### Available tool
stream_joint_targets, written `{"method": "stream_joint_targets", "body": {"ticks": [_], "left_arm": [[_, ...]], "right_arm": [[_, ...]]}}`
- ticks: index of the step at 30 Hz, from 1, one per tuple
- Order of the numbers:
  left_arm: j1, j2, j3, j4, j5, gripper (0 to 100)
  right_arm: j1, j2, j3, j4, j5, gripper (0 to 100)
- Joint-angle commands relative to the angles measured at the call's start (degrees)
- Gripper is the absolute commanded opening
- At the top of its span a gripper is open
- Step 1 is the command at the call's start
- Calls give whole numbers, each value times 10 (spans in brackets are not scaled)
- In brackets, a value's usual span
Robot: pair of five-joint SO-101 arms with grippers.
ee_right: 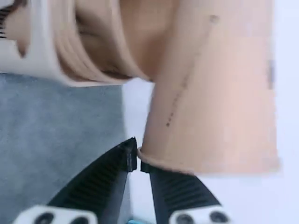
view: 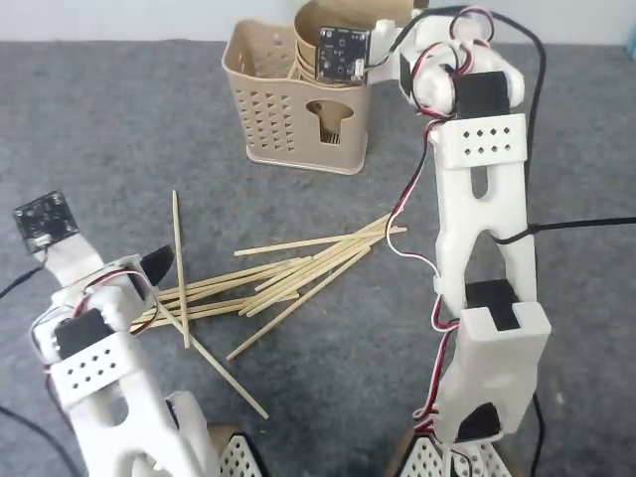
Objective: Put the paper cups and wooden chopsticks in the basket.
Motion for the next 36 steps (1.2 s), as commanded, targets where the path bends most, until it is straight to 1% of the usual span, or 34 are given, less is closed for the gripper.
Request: {"method": "stream_joint_targets", "body": {"ticks": [1, 4, 9, 12, 15, 24, 26, 29, 33, 36], "left_arm": [[5, 3, -5, -12, -8, 378], [6, 3, -5, -12, -8, 378], [6, 3, 7, -33, -8, 378], [6, 3, 7, -33, -8, 378], [6, 3, 7, -33, -8, 378], [7, 3, 7, -33, -8, 378], [7, 3, 7, -33, -8, 378], [7, 3, 7, -33, -8, 378], [7, 3, 7, -33, -8, 378], [7, 3, 7, -33, -8, 378]], "right_arm": [[6, -15, -37, -66, 10, 9], [4, -14, -67, -72, 9, 9], [-7, -10, -109, -73, -29, 15], [-10, -8, -110, -71, -29, 29], [-10, -2, -103, -72, -27, 8], [-7, 16, -101, -71, -27, 13], [-7, 16, -101, -71, -27, 28], [-6, 16, -102, -61, -27, 80], [-7, 15, -102, -38, -27, 86], [-5, 15, -105, -38, -27, 110]]}}
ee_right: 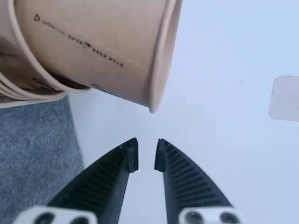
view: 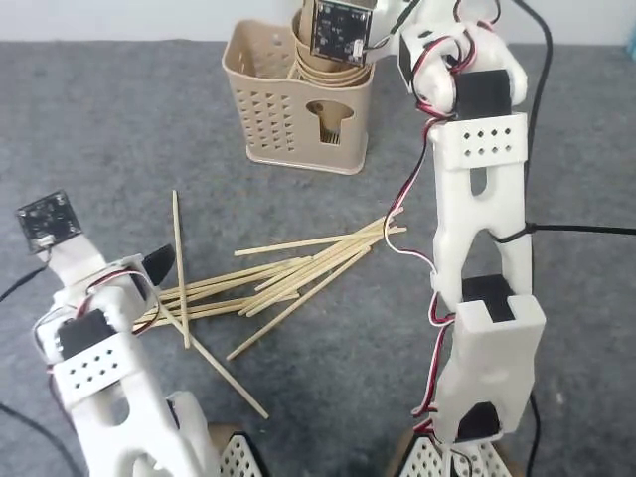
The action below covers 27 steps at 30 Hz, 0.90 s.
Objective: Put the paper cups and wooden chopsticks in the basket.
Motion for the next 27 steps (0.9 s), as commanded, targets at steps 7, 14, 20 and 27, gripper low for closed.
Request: {"method": "stream_joint_targets", "body": {"ticks": [7, 14, 20, 27], "left_arm": [[28, -1, 7, -17, -5, 378], [28, 0, 3, -17, -2, 378], [27, 0, 3, -18, -1, 378], [27, 3, 6, -27, -3, 378]], "right_arm": [[-6, -13, -102, 40, -14, 117], [-15, -3, -229, -39, -276, 0], [20, 26, -234, -87, -583, 7], [-20, 93, -234, -122, -630, 9]]}}
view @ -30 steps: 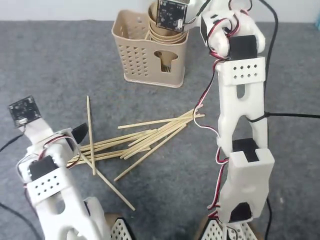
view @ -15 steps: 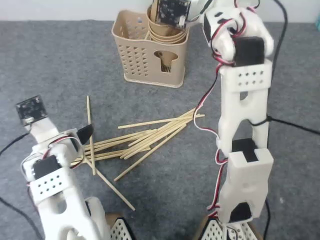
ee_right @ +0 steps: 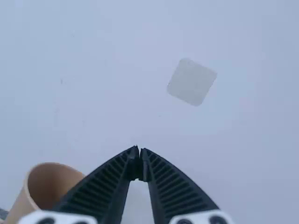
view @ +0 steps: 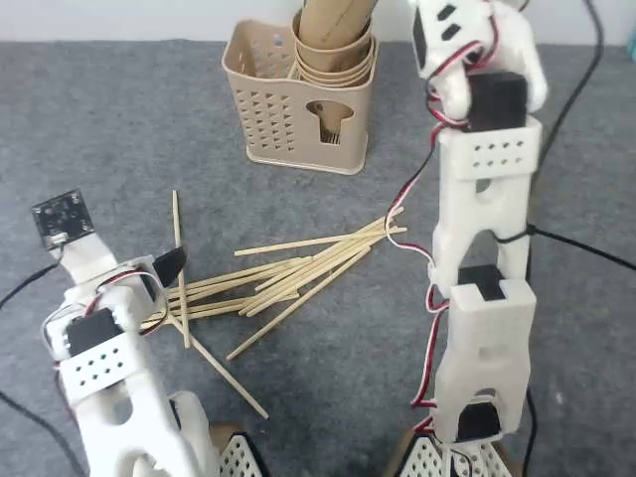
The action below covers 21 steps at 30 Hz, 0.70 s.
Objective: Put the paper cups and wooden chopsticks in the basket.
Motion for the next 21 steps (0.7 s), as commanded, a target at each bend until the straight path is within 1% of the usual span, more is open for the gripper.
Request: {"method": "stream_joint_targets", "body": {"ticks": [1, 11, 16, 21], "left_arm": [[2, 3, -6, -29, -3, 378], [2, 3, -6, -32, -4, 378], [2, 3, -6, -32, -4, 378], [2, 3, -5, -32, -4, 378]], "right_arm": [[-28, 12, -20, -13, -11, 9], [-65, 52, -20, 34, -12, 9], [-73, 61, -20, 107, -14, 9], [-80, 62, -16, 161, -75, 9]]}}
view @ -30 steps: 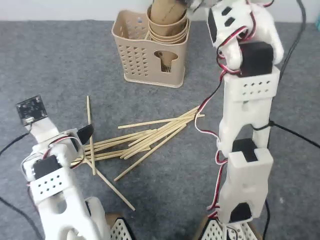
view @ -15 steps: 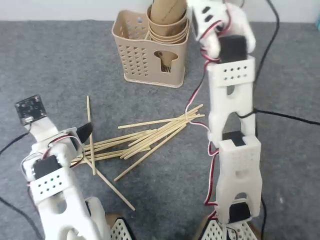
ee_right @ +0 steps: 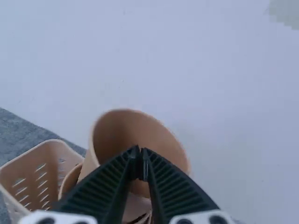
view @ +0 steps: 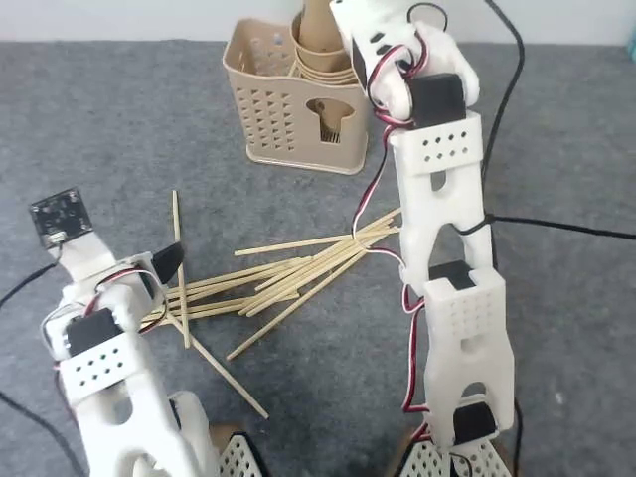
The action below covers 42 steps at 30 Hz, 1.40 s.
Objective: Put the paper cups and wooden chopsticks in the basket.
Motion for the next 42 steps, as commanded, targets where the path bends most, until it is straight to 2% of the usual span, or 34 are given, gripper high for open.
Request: {"method": "stream_joint_targets", "body": {"ticks": [1, 13, 18, 21, 32, 36, 39, 42], "left_arm": [[2, 3, -5, -14, -4, 378], [2, 3, -5, -14, -5, 378], [2, 3, -5, -13, -5, 378], [2, 3, -5, -13, -5, 378], [2, 3, 0, -16, -5, 378], [3, 3, 0, -16, -5, 378], [3, 3, 0, -15, -5, 378], [3, 3, 0, -15, -5, 378]], "right_arm": [[-8, -5, -10, 32, -38, 9], [-51, 6, -8, 109, -37, 9], [-47, 11, -105, 96, -37, 9], [-46, 10, -155, 51, -37, 12], [-38, 83, -93, -217, -36, 13], [-36, 141, -85, -316, 32, 13], [-36, 173, -89, -342, 73, 13], [-37, 180, -100, -330, 56, 12]]}}
